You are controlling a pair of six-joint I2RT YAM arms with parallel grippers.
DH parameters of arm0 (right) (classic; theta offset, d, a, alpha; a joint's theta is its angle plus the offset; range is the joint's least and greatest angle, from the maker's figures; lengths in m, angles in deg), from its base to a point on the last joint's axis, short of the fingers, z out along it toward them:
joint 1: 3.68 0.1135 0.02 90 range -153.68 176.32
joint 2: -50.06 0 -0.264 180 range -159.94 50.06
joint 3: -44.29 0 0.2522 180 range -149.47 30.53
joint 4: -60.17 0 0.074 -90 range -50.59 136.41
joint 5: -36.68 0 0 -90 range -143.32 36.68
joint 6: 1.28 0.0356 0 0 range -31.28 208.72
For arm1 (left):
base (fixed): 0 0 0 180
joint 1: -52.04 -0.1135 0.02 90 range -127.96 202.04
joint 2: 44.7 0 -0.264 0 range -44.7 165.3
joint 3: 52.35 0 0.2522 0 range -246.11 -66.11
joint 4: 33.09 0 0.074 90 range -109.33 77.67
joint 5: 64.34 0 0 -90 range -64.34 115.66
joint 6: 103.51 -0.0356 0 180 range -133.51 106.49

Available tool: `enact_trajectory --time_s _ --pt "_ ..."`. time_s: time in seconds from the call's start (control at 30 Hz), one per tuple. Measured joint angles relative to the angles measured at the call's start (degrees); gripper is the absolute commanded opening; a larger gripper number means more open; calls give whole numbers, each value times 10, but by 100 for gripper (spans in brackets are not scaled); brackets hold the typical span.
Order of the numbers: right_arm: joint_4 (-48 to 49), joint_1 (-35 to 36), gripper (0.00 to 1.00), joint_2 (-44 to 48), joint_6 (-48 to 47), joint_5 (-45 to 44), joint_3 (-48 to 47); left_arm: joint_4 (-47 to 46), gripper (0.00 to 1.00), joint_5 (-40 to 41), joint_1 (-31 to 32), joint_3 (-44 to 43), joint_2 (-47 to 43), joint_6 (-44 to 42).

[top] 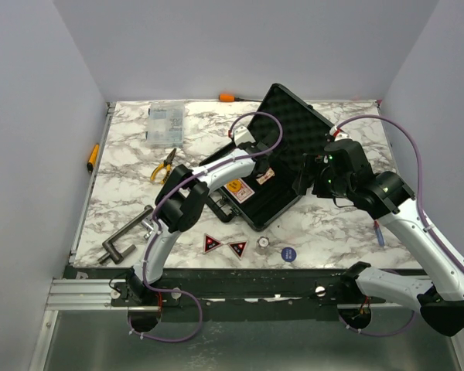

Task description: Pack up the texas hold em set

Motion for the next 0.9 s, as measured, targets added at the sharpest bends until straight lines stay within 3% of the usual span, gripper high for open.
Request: enact_trajectory --time_s 0.73,0.83,0.9 --pt "-2 0 90 17 0 0 5 64 13 -11 10 -56 26 11" --pt "-2 0 90 18 0 0 7 70 20 -11 10 -56 26 25" --pt "-2 0 90 18 0 0 9 73 35 -11 10 -57 26 31"
